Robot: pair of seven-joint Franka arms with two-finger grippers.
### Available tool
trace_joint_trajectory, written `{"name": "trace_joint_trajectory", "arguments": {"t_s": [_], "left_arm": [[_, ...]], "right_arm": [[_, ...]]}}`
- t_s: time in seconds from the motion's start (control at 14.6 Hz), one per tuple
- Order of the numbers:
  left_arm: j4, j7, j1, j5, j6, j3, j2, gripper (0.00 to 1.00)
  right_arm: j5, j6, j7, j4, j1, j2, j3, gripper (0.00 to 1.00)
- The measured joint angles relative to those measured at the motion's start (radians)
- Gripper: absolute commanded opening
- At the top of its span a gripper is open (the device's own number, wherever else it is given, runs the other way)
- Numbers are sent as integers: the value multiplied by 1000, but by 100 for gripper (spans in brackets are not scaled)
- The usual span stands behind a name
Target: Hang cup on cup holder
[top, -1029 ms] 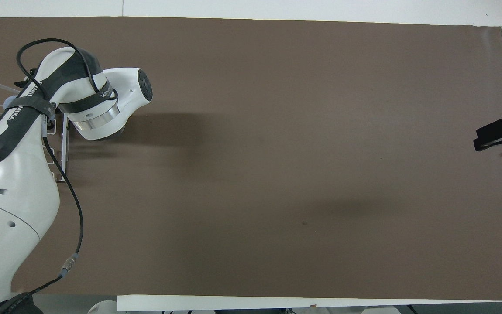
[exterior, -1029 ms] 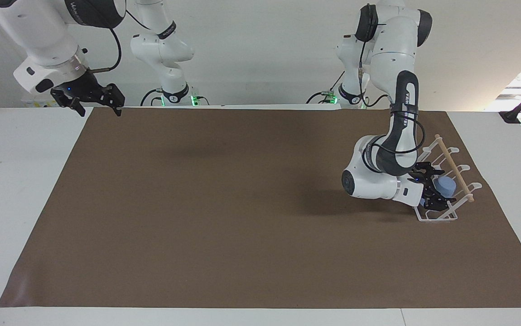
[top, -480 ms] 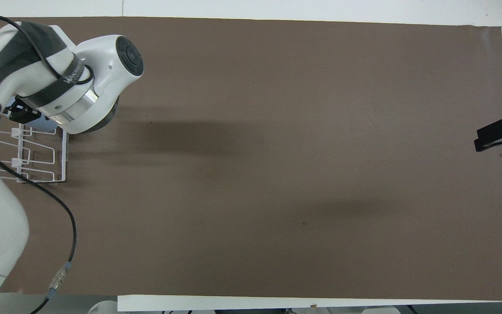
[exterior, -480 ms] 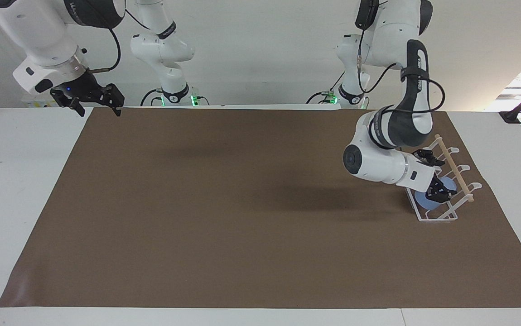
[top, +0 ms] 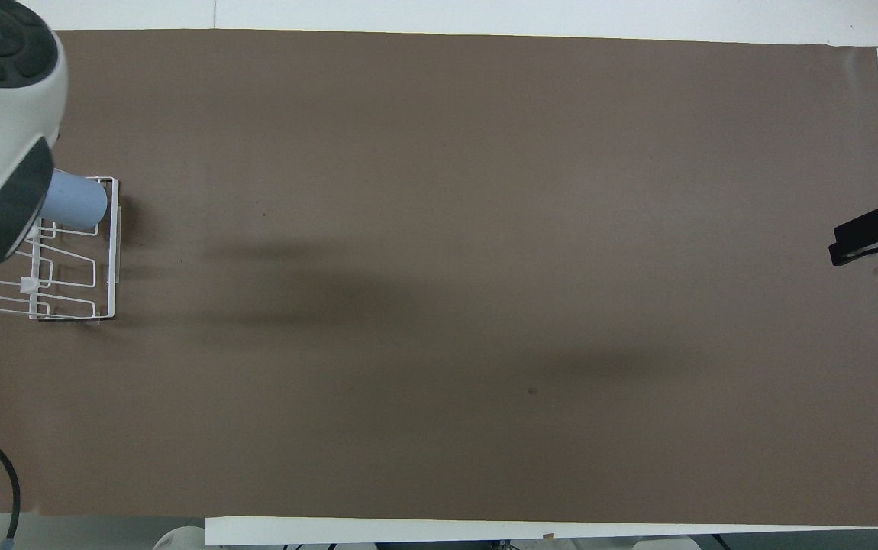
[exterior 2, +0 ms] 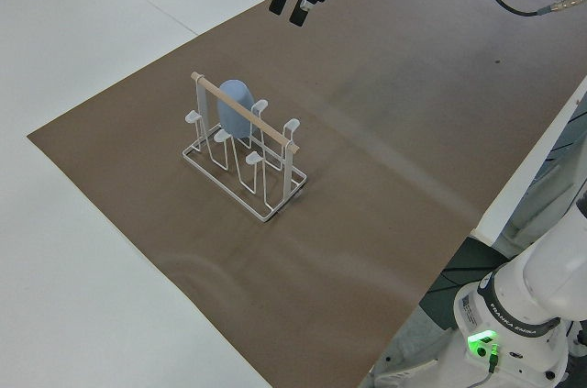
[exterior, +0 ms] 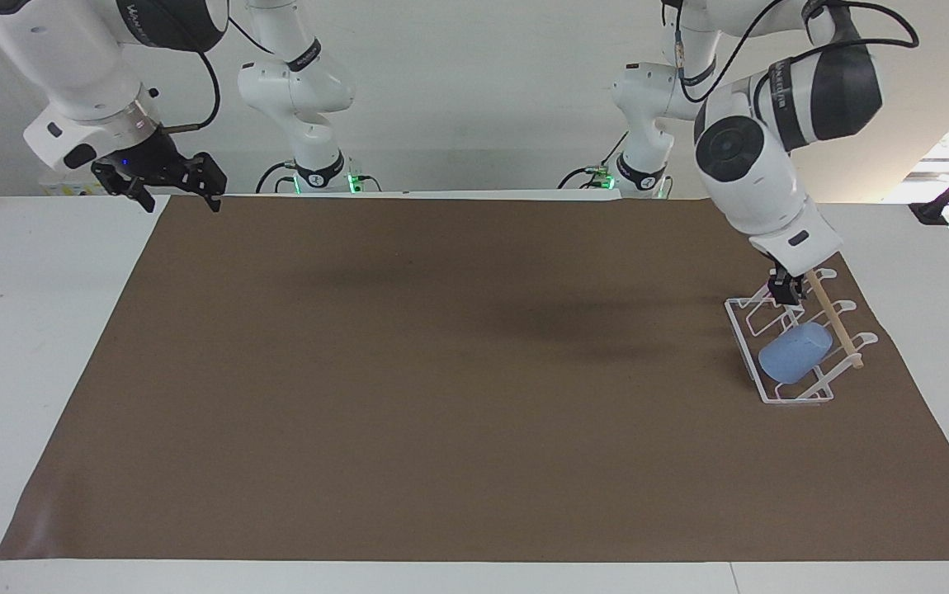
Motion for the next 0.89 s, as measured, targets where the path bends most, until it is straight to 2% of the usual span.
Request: {"name": "trace_joint_trajectory", "arguments": {"t_s": [0.41, 0.89], "left_arm": [[-1, 444, 118, -235, 4, 8, -88, 100], [1, 957, 169, -447, -32, 6, -156, 100]], "right_arm": [[0, 0, 0, 0, 0, 0, 0, 99], [0, 0, 0, 0, 0, 0, 0, 99]]}}
